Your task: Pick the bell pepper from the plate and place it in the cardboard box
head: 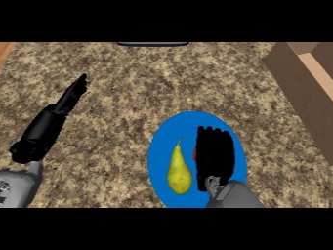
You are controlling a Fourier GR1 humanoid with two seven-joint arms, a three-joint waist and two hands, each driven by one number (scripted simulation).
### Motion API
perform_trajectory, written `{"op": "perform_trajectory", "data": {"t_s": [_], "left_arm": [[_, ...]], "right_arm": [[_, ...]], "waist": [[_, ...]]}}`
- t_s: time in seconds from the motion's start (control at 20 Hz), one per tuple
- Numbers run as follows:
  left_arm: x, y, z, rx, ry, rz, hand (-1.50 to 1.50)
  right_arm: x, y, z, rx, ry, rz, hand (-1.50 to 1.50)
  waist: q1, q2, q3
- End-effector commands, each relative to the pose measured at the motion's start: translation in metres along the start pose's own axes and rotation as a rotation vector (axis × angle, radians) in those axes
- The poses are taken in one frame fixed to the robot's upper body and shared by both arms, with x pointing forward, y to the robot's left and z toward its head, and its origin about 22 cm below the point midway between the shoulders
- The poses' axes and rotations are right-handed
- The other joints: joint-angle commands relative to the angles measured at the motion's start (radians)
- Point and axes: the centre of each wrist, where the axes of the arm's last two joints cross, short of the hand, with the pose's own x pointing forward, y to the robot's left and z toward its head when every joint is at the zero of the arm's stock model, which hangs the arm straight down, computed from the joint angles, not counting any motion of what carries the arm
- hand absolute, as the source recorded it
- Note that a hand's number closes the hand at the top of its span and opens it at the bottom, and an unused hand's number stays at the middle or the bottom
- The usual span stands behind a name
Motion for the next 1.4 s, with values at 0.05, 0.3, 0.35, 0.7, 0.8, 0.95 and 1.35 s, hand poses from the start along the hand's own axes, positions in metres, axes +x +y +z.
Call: {"op": "perform_trajectory", "data": {"t_s": [0.05, 0.3, 0.35, 0.7, 0.8, 0.95, 1.35], "left_arm": [[-0.001, 0.002, -0.006, 0.003, -0.012, -0.002, 0.0], [0.006, 0.006, 0.005, -0.022, -0.003, 0.002, 0.0], [-0.002, -0.013, 0.002, -0.003, -0.005, 0.002, 0.0], [0.013, -0.011, -0.017, -0.048, -0.061, 0.017, 0.0], [0.019, -0.005, -0.017, -0.055, -0.047, -0.002, 0.0], [0.0, 0.0, -0.006, -0.034, -0.044, -0.005, 0.0], [-0.01, -0.017, -0.005, -0.013, -0.017, -0.001, 0.0]], "right_arm": [[0.005, -0.001, -0.016, -0.099, -0.055, 0.049, 1.5], [-0.003, 0.012, -0.005, -0.203, -0.085, 0.08, 1.5], [-0.013, 0.007, -0.043, -0.156, -0.084, 0.019, 1.5], [-0.063, -0.081, -0.14, -0.096, -0.124, -0.251, 1.5], [-0.075, -0.106, -0.157, -0.147, -0.125, -0.241, 1.5], [-0.072, -0.115, -0.169, -0.261, -0.16, -0.192, 1.5], [-0.043, -0.191, -0.165, -0.486, -0.124, -0.197, 1.5]], "waist": [[0.001, 0.002, 0.0], [0.002, 0.0, 0.0], [0.004, 0.003, 0.001], [0.063, 0.028, 0.003], [0.066, 0.024, 0.003], [0.055, 0.021, 0.001], [0.019, 0.007, 0.0]]}}
